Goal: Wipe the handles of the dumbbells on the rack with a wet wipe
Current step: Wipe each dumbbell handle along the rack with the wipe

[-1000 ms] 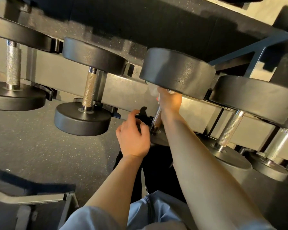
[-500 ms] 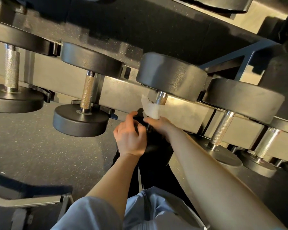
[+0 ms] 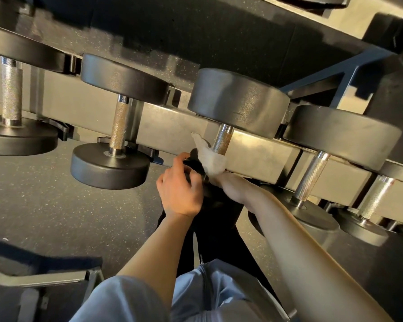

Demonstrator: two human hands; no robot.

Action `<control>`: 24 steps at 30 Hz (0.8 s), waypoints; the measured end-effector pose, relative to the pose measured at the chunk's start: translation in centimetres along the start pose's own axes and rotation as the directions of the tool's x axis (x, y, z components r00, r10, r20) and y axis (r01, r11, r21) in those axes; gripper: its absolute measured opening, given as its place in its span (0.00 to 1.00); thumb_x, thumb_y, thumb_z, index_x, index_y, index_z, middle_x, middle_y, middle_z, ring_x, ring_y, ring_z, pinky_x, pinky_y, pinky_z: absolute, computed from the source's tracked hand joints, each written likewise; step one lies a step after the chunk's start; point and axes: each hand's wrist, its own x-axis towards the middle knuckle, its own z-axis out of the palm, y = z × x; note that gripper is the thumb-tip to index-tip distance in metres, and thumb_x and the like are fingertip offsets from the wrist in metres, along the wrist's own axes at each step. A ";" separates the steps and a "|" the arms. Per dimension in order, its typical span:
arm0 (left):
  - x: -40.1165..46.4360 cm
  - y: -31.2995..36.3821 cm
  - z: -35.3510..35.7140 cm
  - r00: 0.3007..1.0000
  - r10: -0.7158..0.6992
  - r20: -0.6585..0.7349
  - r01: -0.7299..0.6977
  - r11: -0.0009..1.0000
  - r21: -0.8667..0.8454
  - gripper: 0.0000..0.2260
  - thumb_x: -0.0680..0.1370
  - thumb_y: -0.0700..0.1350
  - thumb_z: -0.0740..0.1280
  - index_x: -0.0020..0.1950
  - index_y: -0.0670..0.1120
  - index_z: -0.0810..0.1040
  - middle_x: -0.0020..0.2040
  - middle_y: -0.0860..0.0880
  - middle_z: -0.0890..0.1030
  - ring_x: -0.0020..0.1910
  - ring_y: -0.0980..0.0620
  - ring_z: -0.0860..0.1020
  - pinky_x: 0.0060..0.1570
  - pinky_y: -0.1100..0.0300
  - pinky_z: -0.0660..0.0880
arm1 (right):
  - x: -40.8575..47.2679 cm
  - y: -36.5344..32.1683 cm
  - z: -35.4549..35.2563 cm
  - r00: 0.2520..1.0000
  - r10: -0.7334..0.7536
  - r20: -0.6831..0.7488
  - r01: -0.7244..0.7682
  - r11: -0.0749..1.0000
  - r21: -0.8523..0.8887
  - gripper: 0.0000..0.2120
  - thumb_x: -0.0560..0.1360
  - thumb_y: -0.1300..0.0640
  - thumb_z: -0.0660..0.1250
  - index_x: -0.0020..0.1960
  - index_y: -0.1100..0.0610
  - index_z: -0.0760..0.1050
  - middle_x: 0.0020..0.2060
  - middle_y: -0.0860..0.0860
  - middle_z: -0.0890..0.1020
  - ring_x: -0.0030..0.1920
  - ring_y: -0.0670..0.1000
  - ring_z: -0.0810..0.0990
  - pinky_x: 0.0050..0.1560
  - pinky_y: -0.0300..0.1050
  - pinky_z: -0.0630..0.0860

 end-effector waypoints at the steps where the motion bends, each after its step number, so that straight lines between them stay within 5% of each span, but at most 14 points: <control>1: 0.0 0.0 0.0 1.000 -0.001 -0.005 0.001 1.000 -0.003 0.21 0.73 0.48 0.55 0.64 0.46 0.72 0.42 0.53 0.74 0.47 0.44 0.76 0.59 0.42 0.69 | 0.4 0.0 0.4 0.998 -0.028 -0.051 0.021 0.993 -0.120 0.21 0.82 0.47 0.49 0.67 0.55 0.70 0.62 0.54 0.76 0.61 0.55 0.74 0.64 0.52 0.68; 5: 0.0 0.0 0.1 1.000 -0.010 -0.017 0.010 1.000 -0.020 0.21 0.72 0.48 0.55 0.64 0.46 0.72 0.42 0.53 0.74 0.47 0.43 0.77 0.58 0.42 0.70 | 2.3 -0.4 1.2 0.972 -0.016 -0.233 -0.017 0.990 -0.140 0.26 0.78 0.40 0.55 0.66 0.57 0.72 0.60 0.57 0.77 0.59 0.59 0.75 0.60 0.53 0.71; 8: 0.1 0.1 0.1 0.999 -0.022 -0.025 0.021 0.999 -0.028 0.21 0.72 0.48 0.55 0.63 0.46 0.72 0.42 0.53 0.75 0.47 0.43 0.77 0.58 0.41 0.70 | 3.5 -1.3 1.4 0.947 0.062 -0.314 -0.001 0.981 0.192 0.24 0.73 0.45 0.68 0.62 0.60 0.75 0.54 0.57 0.81 0.54 0.58 0.79 0.56 0.51 0.76; 11: 0.0 0.1 0.2 0.999 -0.021 -0.037 0.019 0.999 -0.038 0.21 0.72 0.48 0.55 0.64 0.46 0.72 0.42 0.53 0.75 0.47 0.43 0.77 0.58 0.41 0.70 | 4.4 -2.5 2.4 0.892 0.247 -0.378 0.013 0.823 0.569 0.24 0.67 0.56 0.73 0.61 0.60 0.76 0.50 0.57 0.82 0.50 0.57 0.81 0.54 0.53 0.79; 17: 0.0 -0.2 0.4 0.998 -0.011 -0.054 0.008 0.998 -0.059 0.22 0.72 0.50 0.55 0.64 0.46 0.72 0.41 0.51 0.77 0.44 0.45 0.77 0.56 0.40 0.71 | 4.4 -4.0 1.6 0.856 0.229 -0.464 0.228 0.638 0.736 0.16 0.73 0.66 0.67 0.59 0.60 0.73 0.40 0.51 0.76 0.35 0.47 0.74 0.41 0.43 0.76; 24: 0.0 -0.5 0.5 0.998 -0.014 -0.055 0.010 0.998 -0.062 0.21 0.73 0.49 0.56 0.64 0.47 0.72 0.41 0.51 0.78 0.42 0.47 0.76 0.56 0.40 0.71 | 4.1 -6.5 -1.4 0.787 0.182 -0.590 0.470 0.442 0.764 0.10 0.71 0.70 0.69 0.49 0.59 0.74 0.45 0.54 0.78 0.44 0.51 0.76 0.39 0.34 0.74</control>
